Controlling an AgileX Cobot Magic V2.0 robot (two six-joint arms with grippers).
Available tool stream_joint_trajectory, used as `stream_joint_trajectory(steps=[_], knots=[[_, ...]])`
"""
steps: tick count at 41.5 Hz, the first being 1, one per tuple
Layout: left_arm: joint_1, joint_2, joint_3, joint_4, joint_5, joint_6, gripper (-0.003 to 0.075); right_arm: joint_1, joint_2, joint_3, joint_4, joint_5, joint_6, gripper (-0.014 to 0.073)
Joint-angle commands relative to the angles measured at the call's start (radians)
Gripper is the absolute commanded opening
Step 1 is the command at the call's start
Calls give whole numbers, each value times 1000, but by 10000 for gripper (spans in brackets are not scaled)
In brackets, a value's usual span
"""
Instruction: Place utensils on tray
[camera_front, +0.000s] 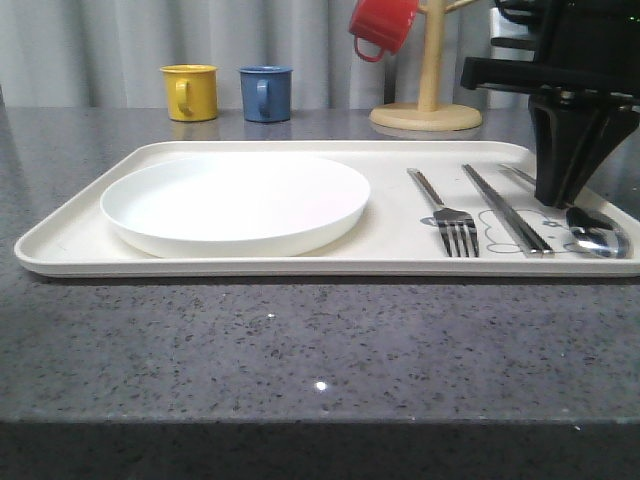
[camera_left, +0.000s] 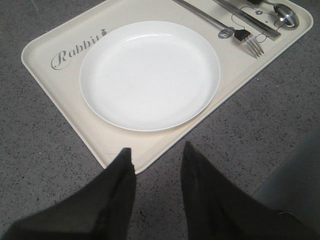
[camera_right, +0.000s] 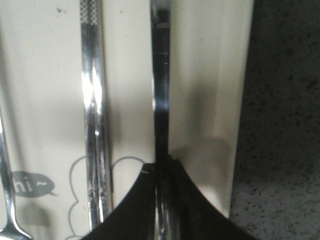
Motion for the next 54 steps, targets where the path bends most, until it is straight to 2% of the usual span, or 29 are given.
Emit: stream_joint_trajectory(steps=[1,5,11,15,24,36,47,54], knots=[[-8,-2,-28,-12,-70,-8,218,-2,-42,-30,-11,31,11,21],[-8,-2,-28,-12,-70,-8,218,-2,-42,-30,-27,28,11,69],[-8,-2,-28,-12,-70,-8,218,-2,-42,-30,-45,24,9,233],[-8,-2,-28,-12,-70,-8,218,-2,-49,-30,-46,26,-4,288],[-8,-2,-28,-12,-70,-8,218,-2,-148,-30,-46,20,-77,289],[-8,-2,-28,-12,-70,-8,218,-2,-436,6,-46,-27,-235,289],[-8,-2,-28,-12,-70,-8,218,-2,-722,157,-47,-107,-318,289],[-8,-2,-28,-12,-70,-8,218,-2,-893,281,-47,-181,-320,289]])
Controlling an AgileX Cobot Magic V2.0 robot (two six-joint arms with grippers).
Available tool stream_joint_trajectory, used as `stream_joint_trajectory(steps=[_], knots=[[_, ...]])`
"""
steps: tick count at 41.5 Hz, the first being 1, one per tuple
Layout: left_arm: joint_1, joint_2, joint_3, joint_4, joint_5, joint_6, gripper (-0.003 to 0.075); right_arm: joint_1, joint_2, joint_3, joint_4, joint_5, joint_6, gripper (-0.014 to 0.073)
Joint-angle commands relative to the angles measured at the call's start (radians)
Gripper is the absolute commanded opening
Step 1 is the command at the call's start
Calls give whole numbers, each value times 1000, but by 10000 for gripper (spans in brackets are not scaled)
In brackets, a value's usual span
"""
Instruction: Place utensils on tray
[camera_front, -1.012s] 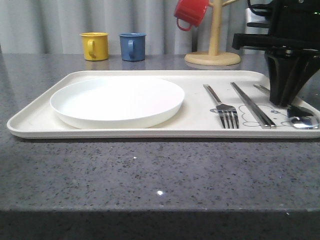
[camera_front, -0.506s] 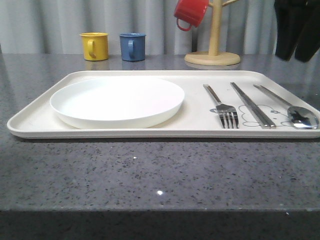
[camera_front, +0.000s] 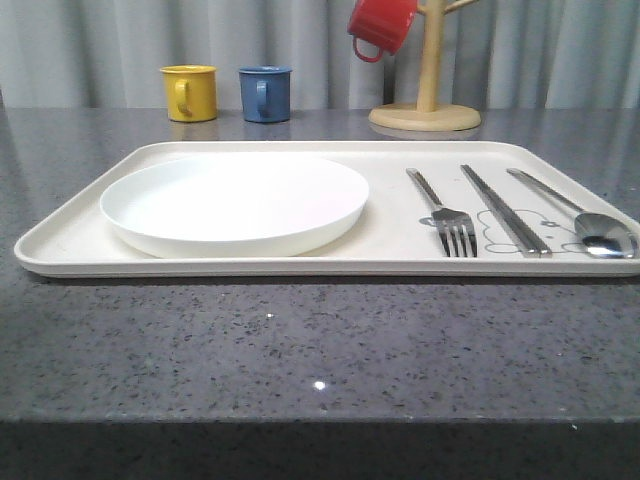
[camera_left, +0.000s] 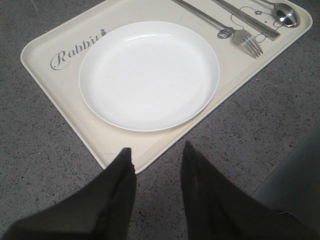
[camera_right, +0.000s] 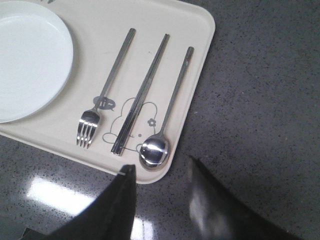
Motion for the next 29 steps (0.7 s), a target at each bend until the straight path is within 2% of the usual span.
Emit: stream_joint_trajectory(steps=[1,17,29], knots=[[-8,-2,-28,-13,-70,-8,218,-2,-117,57,-9,-105,-18,289],[-8,-2,-28,-13,-70,-8,218,-2,-533,399,-7,-250,-18,289],[-8,-2,-28,-13,-70,-8,218,-2,-755,589,-7,-276,-18,289]])
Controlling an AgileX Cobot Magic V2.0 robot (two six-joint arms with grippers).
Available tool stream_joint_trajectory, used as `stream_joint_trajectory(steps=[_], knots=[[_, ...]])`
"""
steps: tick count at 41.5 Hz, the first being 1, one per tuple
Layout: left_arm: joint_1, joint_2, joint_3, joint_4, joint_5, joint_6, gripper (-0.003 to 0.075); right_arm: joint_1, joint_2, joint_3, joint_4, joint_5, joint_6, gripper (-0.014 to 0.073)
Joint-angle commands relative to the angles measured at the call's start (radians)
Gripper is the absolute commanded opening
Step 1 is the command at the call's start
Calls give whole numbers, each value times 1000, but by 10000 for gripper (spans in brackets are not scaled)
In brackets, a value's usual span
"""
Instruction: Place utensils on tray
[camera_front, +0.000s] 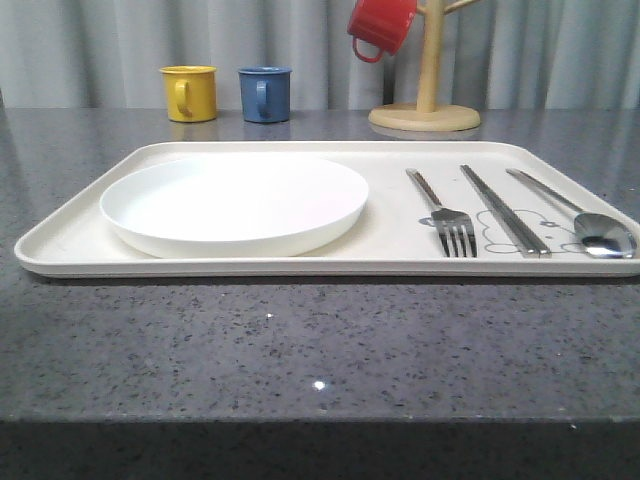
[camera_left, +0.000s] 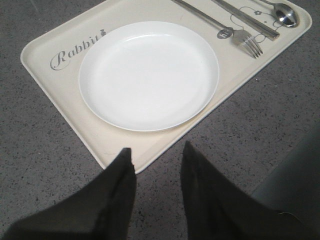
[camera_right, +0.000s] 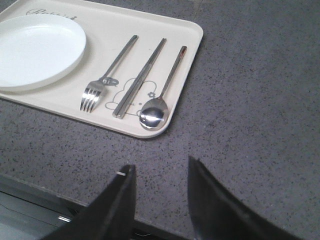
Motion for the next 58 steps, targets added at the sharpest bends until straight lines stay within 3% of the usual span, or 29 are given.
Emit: stream_joint_trajectory(steps=[1,28,31,39,41,58], knots=[[-8,-2,-28,-13,-70,-8,218,-2,-34,22,-7,-90,-11,289],[-8,-2,-28,-13,-71,-8,208,-2,-57,61,0,-151,-11,282],[-8,-2,-28,-13,-71,-8,167,-2,-57,61,0,-151,-11,232],[-8,-2,-28,-13,-71,-8,-22,-2,-57,61,1,-150,-11,-20],[-8,-2,-28,-13,-71,-8,-20,-2,-57,61,2,-150,-11,-72],[-8,-2,-28,-13,-71,-8,-20,-2,-57,62,1,-149,-11,-67]])
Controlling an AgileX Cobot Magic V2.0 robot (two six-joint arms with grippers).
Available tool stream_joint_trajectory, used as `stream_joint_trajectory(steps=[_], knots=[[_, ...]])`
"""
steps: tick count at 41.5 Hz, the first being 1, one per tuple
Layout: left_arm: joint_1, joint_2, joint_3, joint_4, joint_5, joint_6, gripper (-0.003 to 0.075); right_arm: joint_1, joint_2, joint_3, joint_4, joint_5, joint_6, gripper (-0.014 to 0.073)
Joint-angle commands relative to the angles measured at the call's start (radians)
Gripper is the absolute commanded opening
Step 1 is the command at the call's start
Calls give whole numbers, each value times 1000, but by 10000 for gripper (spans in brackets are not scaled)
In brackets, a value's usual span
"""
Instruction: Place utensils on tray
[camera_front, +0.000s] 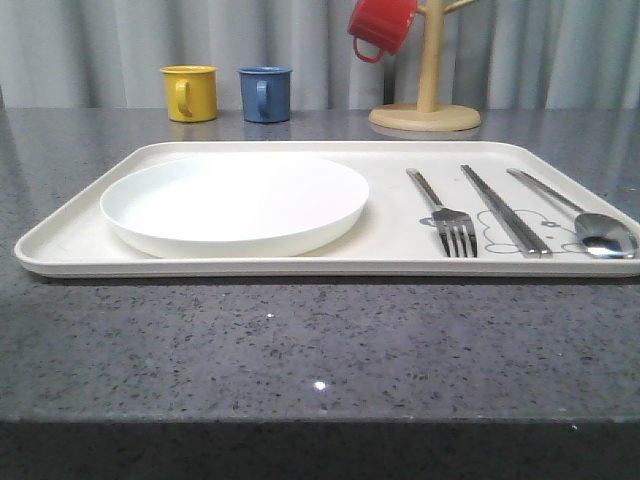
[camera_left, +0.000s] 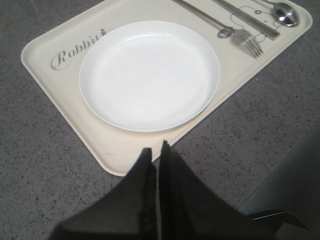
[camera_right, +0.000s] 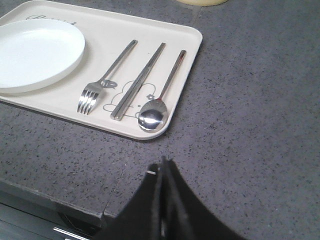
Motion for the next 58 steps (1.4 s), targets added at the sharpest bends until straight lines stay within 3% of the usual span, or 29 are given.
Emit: stream_joint_trajectory(steps=[1,16,22,29,36,40,46,51,58], knots=[[-8,-2,-28,-14,-71,-6,-20,-2,13,-21,1,-82,-8,-67],[-8,-2,-25,-12,-82,-6,-20,-2,13,-21,1,-82,-8,-67],[4,-93,30,-14,-123,-6,-20,-2,13,-21,1,-81,-8,-67],[146,-285,159,9,-208,-6,-20,-2,13,-21,1,-81,-8,-67],[369,-576,448,11,-455,-6,-20,-2,13,-21,1,-81,-8,-67],[453,-711,549,11,-492,-6,-20,-2,13,-21,1,-81,-8,-67],[508,-782,645,13,-551,-16,-20,-2,13,-21,1,-80,-8,-67],[508,-782,690,142,-586,-204,-20,-2,13,-21,1,-80,-8,-67],[508,-782,805,165,-783,-222,-20,-2,13,-21,1,-80,-8,-67]])
